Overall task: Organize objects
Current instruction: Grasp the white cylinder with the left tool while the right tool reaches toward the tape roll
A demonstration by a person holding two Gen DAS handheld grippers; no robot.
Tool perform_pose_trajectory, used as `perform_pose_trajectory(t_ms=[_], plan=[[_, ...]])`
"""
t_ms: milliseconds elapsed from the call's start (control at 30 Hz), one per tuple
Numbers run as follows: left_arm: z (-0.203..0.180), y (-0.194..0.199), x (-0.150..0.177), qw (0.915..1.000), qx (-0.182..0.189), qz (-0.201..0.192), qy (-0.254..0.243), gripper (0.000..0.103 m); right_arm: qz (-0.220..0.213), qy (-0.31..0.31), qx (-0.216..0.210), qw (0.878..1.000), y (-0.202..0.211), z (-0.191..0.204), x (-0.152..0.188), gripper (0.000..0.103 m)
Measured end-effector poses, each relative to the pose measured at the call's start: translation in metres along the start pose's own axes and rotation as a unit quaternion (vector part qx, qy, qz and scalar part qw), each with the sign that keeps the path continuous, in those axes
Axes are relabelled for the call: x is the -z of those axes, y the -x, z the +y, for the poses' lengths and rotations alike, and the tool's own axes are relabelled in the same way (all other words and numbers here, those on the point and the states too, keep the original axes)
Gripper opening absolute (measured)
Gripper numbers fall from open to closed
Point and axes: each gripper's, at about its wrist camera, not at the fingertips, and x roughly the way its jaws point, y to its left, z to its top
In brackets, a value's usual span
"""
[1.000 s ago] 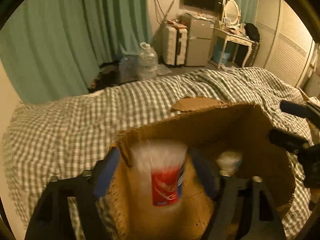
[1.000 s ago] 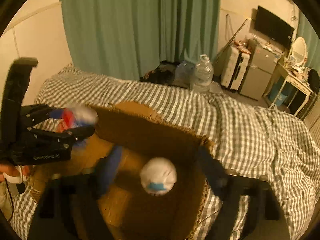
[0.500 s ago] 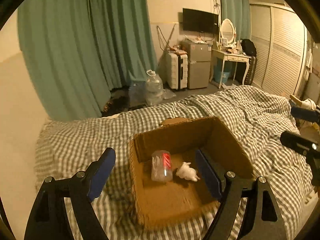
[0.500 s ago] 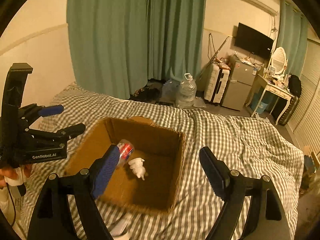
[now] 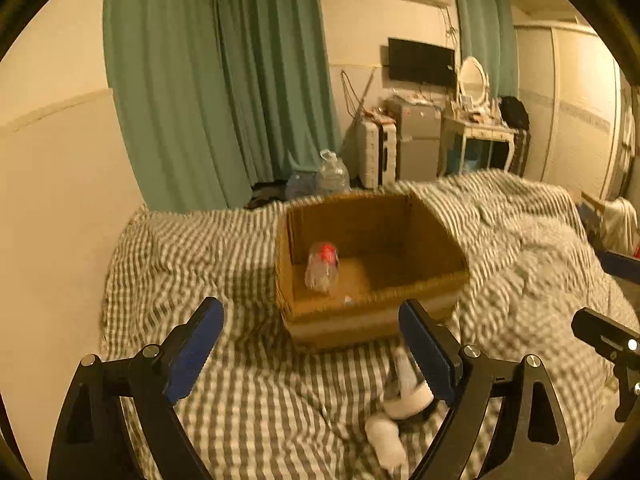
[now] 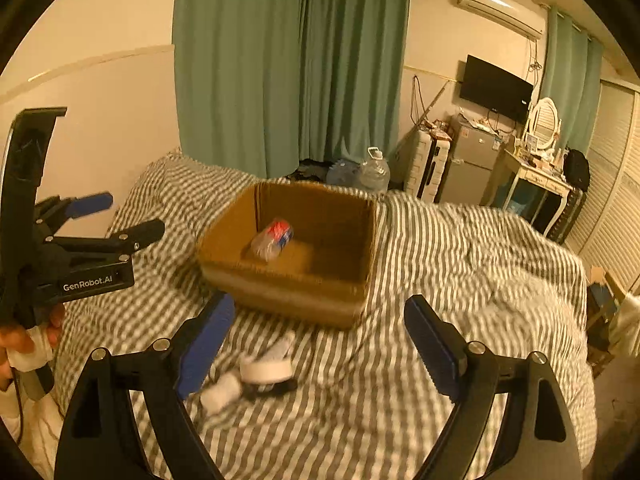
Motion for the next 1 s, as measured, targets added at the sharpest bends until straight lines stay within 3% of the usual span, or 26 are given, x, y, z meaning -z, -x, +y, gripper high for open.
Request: perform_pose_trajectory(t_ms=[167, 433, 700, 900, 933, 967, 1000], plan=[[-0.010, -0.026, 0.046, 0.9986, 0.019, 0.048, 0.005, 0.092, 0.029, -0.030, -0.016, 0.999, -0.028, -0.004, 0.048, 0.087], [-0.028, -0.080, 0.106, 0.9928, 0.039, 0.113, 0.007, 0.092, 0.082, -0.048, -0.009, 0.995, -0.104, -0.005, 0.089, 0.087], [-0.068, -0.120, 0.149, 0.9818, 0.047, 0.174, -0.059, 0.088, 0.124, -0.080, -0.012, 0.989, -0.143, -0.021, 0.119, 0.087], [-0.072, -0.140, 0.172, 0.9702, 0.070, 0.223, -0.063, 0.062, 0.109, -0.083, -0.019, 0.990, -0.135, -0.022, 0.118, 0.087], [-0.072, -0.140, 0.172, 0.9699, 0.078, 0.223, -0.059, 0.048, 0.107, -0.082, -0.019, 0.991, -0.135, -0.021, 0.117, 0.087], [-0.072, -0.140, 0.173, 0.9690, 0.090, 0.224, -0.053, 0.041, 0.108, -0.083, -0.020, 0.991, -0.136, -0.020, 0.117, 0.087], [-0.071, -0.139, 0.173, 0.9692, 0.092, 0.223, -0.052, 0.041, 0.110, -0.083, -0.022, 0.990, -0.138, -0.019, 0.118, 0.087]])
